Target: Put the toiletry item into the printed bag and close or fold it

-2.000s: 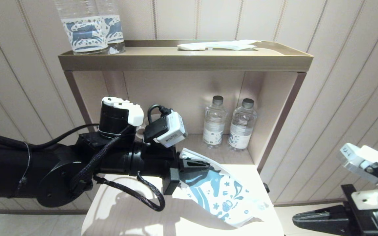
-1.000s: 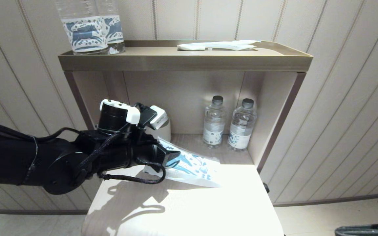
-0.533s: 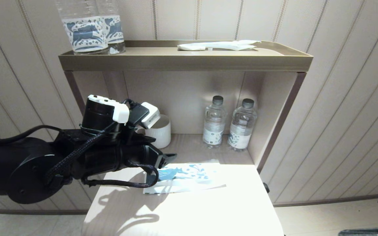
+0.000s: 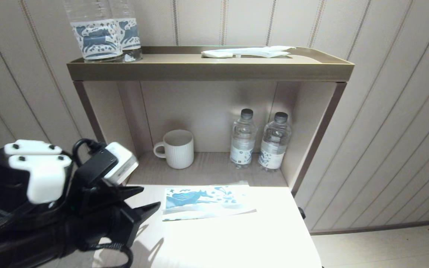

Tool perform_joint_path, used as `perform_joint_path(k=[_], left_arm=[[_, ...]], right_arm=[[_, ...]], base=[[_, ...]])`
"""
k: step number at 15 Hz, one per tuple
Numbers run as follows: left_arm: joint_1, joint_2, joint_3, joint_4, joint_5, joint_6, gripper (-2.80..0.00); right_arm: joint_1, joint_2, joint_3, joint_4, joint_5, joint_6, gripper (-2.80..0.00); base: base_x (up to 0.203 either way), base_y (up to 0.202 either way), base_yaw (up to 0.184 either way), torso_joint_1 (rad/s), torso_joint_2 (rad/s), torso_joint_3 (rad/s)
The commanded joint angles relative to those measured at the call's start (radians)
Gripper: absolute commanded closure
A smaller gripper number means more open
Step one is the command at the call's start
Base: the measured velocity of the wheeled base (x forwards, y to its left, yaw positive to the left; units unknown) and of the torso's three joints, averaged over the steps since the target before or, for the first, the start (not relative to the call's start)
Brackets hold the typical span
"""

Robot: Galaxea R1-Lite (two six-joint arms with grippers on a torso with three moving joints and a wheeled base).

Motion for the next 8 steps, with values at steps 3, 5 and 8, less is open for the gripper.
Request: perform_joint_path(k=[3,5,8], left_arm=[[-0.168,-0.361,0.033,0.447,0.317,-0.395,0.0],[-0.089,-0.421,0.028,0.543,0.361,-0.478,0.0],[0.059,-0.54,0.042,0.632,0.439,-0.542,0.0]], right_arm=[[-0.045,-0.157,-0.004,0.149,-0.058,0.001,0.0],[-0.074,-0.247,-0.006,0.229,-0.114,0.001,0.0],[-0.094,-0.325,0.003,0.345,-0.2,0.006,0.0]], base=[[0.0,0.0,0.0,0.0,0.0,0.0],[0.0,0.0,0.0,0.0,0.0,0.0],[0.0,0.0,0.0,0.0,0.0,0.0]])
